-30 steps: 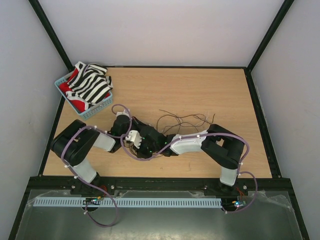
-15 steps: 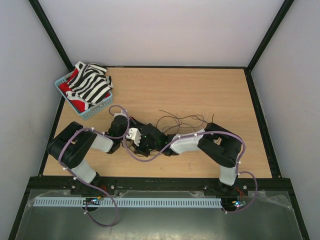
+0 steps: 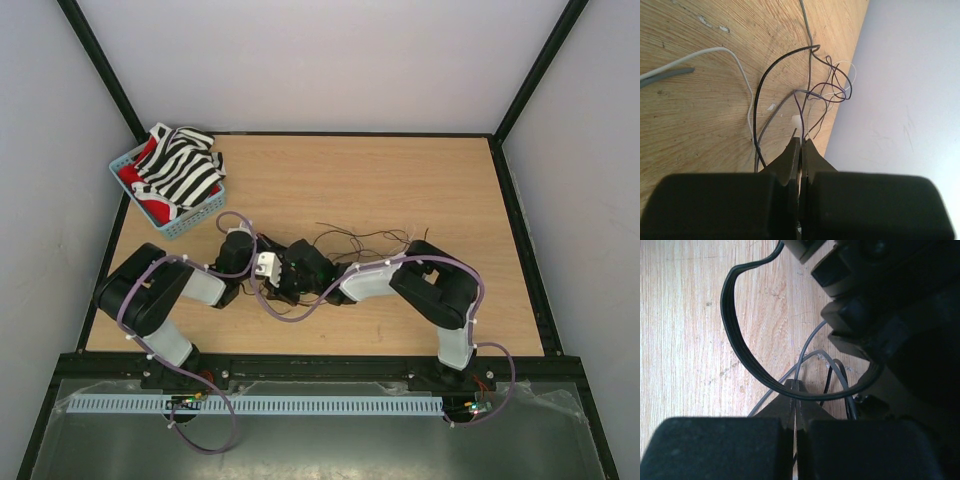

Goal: Zip-tie the wires
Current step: Tie the cable at the center of the board.

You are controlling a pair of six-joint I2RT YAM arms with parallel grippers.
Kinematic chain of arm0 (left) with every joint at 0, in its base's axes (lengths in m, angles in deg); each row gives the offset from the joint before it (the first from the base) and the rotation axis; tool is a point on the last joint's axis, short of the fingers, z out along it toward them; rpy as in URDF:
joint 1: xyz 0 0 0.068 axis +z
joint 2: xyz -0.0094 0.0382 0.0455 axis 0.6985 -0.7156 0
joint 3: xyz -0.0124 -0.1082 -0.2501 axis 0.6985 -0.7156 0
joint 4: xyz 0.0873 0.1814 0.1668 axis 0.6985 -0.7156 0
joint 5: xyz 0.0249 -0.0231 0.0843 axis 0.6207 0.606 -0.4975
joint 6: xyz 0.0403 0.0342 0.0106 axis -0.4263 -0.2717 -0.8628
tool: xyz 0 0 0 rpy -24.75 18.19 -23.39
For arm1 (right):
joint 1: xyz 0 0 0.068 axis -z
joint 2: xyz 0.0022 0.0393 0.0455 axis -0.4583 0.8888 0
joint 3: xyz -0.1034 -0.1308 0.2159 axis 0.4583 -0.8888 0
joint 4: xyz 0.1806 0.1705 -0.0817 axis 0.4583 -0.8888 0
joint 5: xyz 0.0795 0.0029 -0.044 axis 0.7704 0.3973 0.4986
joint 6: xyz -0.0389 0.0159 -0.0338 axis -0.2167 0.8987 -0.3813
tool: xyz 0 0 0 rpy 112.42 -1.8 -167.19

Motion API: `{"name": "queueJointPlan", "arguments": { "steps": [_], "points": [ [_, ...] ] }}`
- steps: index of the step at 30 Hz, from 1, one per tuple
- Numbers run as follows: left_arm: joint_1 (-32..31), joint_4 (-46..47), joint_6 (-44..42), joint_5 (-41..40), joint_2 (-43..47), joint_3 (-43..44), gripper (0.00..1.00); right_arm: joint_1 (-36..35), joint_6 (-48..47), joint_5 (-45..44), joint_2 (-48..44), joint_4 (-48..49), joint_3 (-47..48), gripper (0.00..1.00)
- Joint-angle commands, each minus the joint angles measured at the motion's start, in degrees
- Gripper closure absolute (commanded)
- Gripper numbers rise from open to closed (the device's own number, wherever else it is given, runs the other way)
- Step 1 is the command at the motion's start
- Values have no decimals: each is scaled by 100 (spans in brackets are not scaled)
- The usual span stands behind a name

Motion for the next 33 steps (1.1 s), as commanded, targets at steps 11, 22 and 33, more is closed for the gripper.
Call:
{"name": "queueJointPlan", "arguments": {
  "steps": [11, 22, 33],
  "points": [
    [-74, 363, 208, 186, -262, 131, 100, 102, -25, 218, -559, 71, -199, 59],
    [-70, 377, 216, 199, -290, 183, 100, 102, 300, -246, -2550, 87, -1571, 31],
    [-74, 324, 479, 228, -393, 138, 100, -19, -1633, -1066, -3350, 864, -2941, 28]
  ]
}}
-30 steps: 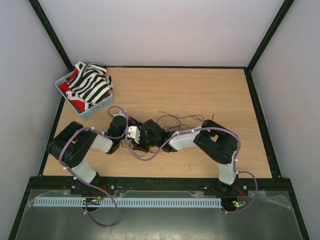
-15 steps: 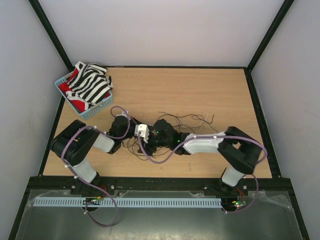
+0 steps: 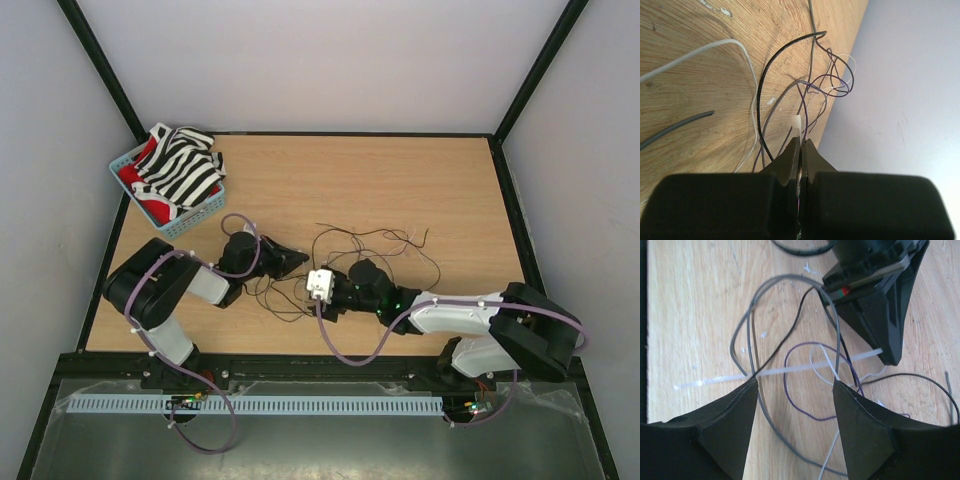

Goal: Zip-tie the wires
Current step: Tie the cable at the center of the board.

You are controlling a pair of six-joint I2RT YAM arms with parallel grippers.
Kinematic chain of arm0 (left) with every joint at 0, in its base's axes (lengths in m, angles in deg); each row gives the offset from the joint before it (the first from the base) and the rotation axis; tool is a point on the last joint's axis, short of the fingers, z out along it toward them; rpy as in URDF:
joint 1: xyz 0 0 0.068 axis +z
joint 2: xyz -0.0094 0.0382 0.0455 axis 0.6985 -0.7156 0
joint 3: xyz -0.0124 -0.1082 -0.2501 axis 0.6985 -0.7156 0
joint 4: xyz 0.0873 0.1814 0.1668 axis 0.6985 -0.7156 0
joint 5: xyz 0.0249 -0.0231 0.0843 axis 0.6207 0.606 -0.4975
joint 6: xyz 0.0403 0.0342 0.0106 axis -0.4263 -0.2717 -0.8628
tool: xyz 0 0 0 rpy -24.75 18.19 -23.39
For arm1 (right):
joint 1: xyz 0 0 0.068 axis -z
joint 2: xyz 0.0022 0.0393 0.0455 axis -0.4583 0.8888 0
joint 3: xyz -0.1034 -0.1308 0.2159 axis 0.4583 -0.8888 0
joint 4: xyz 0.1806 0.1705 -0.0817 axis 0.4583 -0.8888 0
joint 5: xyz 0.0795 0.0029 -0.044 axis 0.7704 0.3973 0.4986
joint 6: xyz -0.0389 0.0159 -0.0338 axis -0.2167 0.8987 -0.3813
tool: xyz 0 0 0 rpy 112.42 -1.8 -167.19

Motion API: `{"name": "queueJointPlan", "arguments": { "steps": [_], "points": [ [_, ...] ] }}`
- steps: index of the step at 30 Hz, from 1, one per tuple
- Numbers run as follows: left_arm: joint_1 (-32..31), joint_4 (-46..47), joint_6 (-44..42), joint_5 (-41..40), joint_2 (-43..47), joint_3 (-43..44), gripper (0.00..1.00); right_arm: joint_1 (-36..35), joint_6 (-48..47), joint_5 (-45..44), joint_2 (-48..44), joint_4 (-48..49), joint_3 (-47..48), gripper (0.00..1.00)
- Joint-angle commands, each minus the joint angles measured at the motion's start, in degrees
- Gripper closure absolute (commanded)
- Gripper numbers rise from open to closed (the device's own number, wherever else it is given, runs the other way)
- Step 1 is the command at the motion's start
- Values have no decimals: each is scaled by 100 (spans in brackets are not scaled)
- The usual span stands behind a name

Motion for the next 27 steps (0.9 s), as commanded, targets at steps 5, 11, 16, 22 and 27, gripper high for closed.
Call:
{"name": "queueJointPlan", "arguments": {
  "steps": [5, 11, 16, 22, 27],
  "points": [
    [-7, 15, 153, 38, -54, 82, 100, -366, -1617, -961, 107, 615, -462, 27],
    [12, -13, 170, 65, -112, 92, 100, -748, -2055, -1258, 344, 731, -605, 25],
    [32, -15, 162, 55, -107, 64, 100, -1001, -2091, -1265, 592, 756, -594, 20],
    [47, -21, 148, 44, -86, 52, 100, -1049, -1969, -1270, 810, 885, -564, 19],
    [45, -30, 176, 37, -74, 14, 100, -1049, -2095, -1580, 1280, 1207, -370, 20]
  ]
}}
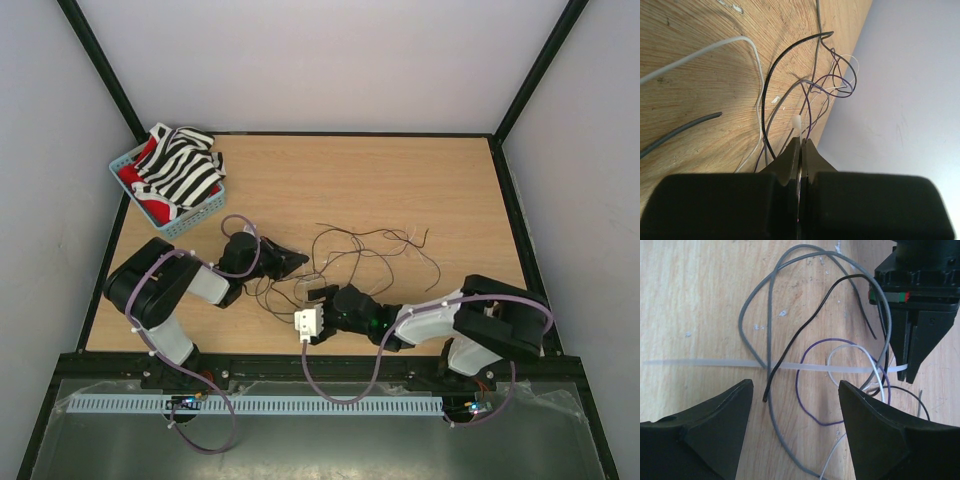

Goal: Zip-tie the wires
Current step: Tie the cable at the center of the board.

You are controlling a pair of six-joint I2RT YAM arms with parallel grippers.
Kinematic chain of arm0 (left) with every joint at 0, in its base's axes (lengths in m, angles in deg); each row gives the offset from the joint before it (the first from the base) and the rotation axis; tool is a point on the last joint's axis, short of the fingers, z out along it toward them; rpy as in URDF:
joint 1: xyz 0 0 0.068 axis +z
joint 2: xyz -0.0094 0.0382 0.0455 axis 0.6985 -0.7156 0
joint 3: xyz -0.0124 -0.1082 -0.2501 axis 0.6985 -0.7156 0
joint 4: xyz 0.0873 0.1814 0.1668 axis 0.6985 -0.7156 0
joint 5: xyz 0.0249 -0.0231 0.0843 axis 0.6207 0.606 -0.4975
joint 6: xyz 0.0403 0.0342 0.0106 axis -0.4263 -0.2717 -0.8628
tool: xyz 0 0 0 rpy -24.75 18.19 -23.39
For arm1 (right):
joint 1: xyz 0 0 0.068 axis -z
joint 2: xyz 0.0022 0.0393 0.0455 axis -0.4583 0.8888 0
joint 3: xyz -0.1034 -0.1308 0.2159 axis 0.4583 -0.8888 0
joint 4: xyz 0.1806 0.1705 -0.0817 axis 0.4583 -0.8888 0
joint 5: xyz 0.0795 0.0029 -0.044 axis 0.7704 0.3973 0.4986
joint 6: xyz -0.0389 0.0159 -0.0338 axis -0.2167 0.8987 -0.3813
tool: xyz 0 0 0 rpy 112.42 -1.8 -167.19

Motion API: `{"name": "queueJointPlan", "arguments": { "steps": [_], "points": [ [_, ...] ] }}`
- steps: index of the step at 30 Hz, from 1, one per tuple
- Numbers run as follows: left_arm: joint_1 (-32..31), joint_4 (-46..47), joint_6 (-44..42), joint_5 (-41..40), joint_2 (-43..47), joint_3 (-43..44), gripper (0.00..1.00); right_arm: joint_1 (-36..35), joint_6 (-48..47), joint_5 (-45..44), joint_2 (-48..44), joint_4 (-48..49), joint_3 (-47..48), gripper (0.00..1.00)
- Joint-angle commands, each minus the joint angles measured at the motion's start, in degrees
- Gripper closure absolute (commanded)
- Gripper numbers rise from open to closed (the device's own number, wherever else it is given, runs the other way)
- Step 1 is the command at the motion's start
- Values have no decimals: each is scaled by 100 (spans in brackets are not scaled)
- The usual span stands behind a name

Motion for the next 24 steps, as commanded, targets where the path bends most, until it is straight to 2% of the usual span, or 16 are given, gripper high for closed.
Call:
{"name": "queueJointPlan", "arguments": {
  "steps": [1, 6, 10, 24],
  "points": [
    [23, 51, 50, -4, -36, 4, 100, -29, -199, -347, 441, 372, 181, 20],
    [21, 46, 65, -11, -40, -31, 100, 55, -460, -560, 821, 579, 521, 21],
    [33, 51, 63, -37, -38, -79, 100, 394, -605, -476, 949, 584, 721, 22],
    [66, 51, 22, 37, -194, -13, 100, 1227, -1091, -165, 1192, 175, 1544, 25]
  ]
}}
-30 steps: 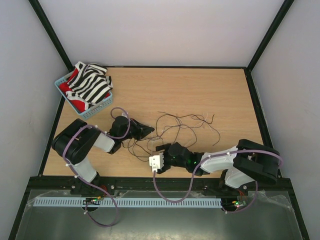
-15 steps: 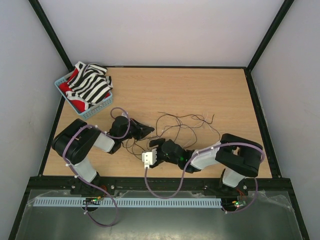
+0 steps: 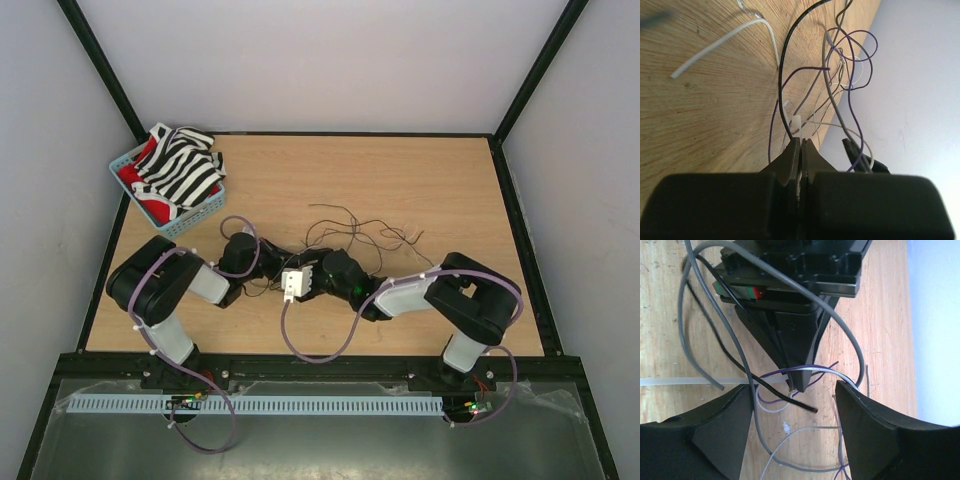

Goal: Zip-tie the wires
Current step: Tie the cable at the center of the board.

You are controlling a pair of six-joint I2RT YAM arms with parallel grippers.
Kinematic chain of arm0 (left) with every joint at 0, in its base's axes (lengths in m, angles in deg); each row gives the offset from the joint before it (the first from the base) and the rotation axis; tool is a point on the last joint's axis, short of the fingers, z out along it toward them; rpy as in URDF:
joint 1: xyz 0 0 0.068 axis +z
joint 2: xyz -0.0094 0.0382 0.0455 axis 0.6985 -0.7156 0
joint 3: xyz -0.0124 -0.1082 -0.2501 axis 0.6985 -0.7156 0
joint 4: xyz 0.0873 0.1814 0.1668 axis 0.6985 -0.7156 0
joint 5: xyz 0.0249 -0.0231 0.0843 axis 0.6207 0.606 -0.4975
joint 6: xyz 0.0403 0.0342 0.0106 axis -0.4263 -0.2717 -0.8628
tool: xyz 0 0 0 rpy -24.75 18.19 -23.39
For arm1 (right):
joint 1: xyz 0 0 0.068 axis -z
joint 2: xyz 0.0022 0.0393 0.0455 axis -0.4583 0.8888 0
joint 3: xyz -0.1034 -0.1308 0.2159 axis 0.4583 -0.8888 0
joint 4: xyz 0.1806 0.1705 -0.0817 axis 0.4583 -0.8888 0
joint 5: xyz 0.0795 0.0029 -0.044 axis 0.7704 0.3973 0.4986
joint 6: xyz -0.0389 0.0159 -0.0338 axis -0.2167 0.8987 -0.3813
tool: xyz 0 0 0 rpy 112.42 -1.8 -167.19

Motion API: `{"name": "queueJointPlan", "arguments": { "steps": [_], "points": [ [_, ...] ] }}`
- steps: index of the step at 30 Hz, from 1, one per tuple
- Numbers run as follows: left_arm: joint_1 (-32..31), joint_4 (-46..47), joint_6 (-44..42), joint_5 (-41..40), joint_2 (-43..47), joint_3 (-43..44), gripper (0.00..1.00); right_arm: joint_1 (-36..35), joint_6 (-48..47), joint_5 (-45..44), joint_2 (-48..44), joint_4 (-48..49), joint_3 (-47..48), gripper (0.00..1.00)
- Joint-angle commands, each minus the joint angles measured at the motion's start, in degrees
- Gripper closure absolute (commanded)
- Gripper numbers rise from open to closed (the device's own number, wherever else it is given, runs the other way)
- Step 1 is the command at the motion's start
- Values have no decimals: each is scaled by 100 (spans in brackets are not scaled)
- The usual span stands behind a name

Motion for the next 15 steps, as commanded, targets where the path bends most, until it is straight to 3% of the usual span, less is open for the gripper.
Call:
{"name": "queueJointPlan", "arguments": {
  "steps": [1, 15],
  "points": [
    [53, 57, 8, 58, -81, 10, 100, 157, -179, 172, 64, -163, 290, 25],
    [230, 20, -217, 143, 11, 164, 100, 176, 140, 1015, -738, -1044, -104, 16]
  ]
}}
